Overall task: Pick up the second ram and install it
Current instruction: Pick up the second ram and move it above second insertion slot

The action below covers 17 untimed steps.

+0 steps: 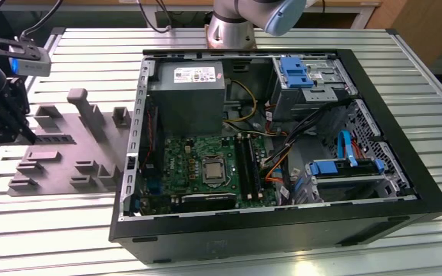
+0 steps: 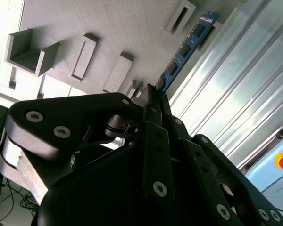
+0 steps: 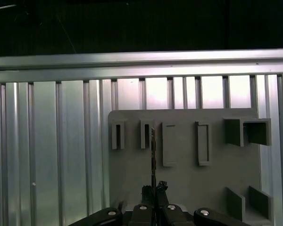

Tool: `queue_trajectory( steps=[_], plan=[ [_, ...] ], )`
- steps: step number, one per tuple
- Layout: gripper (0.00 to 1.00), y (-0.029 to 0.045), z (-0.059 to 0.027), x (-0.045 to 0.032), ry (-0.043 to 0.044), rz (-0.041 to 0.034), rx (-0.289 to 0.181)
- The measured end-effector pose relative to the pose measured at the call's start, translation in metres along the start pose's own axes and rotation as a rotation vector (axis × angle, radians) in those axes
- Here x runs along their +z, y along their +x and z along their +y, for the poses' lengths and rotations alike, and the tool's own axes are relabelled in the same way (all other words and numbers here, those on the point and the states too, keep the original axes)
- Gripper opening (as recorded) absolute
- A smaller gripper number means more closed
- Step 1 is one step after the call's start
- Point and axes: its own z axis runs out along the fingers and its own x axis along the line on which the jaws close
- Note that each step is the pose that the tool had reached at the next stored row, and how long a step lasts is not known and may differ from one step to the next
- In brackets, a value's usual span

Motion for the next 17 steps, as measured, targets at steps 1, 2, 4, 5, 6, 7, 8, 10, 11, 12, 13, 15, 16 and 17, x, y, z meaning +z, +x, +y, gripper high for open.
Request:
queue_trajectory(
  steps=[1,2,4,5,6,7,8,10,11,12,13,15,16,17],
  plan=[
    [0.14,-0.0001,0.0000,-0.0004,-0.0002,0.0001,0.000],
    [0.14,-0.0001,0.0001,-0.0015,-0.0004,0.0003,0.000],
    [0.14,-0.0001,0.0000,-0.0021,0.0000,0.0000,0.000],
    [0.14,-0.0001,0.0000,-0.0022,0.0001,-0.0001,0.000],
    [0.14,-0.0001,0.0000,-0.0026,0.0000,0.0001,0.000],
    [0.14,-0.0001,0.0001,-0.0031,-0.0003,0.0002,0.000],
    [0.14,-0.0002,0.0001,-0.0035,-0.0003,0.0003,0.000],
    [0.14,-0.0002,0.0001,-0.0044,-0.0003,0.0002,0.000],
    [0.14,-0.0002,0.0001,-0.0048,-0.0003,0.0002,0.000],
    [0.14,-0.0002,0.0001,-0.0052,-0.0002,0.0001,0.000],
    [0.14,-0.0002,0.0001,-0.0056,-0.0002,0.0002,0.000],
    [0.14,-0.0002,0.0001,-0.0067,-0.0002,0.0002,0.000],
    [0.14,-0.0002,0.0001,-0.0073,-0.0002,0.0001,0.000],
    [0.14,-0.0003,0.0001,-0.0079,-0.0002,0.0002,0.000]
  ],
)
